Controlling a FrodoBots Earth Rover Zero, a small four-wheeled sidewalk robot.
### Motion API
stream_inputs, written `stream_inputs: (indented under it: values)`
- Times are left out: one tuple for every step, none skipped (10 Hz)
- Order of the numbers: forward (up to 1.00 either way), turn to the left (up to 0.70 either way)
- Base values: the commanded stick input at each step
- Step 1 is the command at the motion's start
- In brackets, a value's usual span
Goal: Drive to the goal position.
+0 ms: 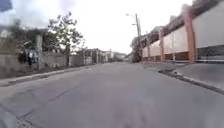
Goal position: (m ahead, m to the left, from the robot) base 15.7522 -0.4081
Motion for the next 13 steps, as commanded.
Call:
stream_inputs:
  values:
    - [1.0,-0.01]
    - [1.0,-0.32]
    - [1.0,-0.35]
    - [1.0,0.05]
    - [1.0,-0.21]
    - [1.0,-0.28]
    - [1.0,-0.35]
    - [1.0,-0.35]
    - [1.0,-0.35]
    - [1.0,-0.35]
    - [1.0,-0.35]
    - [1.0,-0.27]
    - [1.0,-0.02]
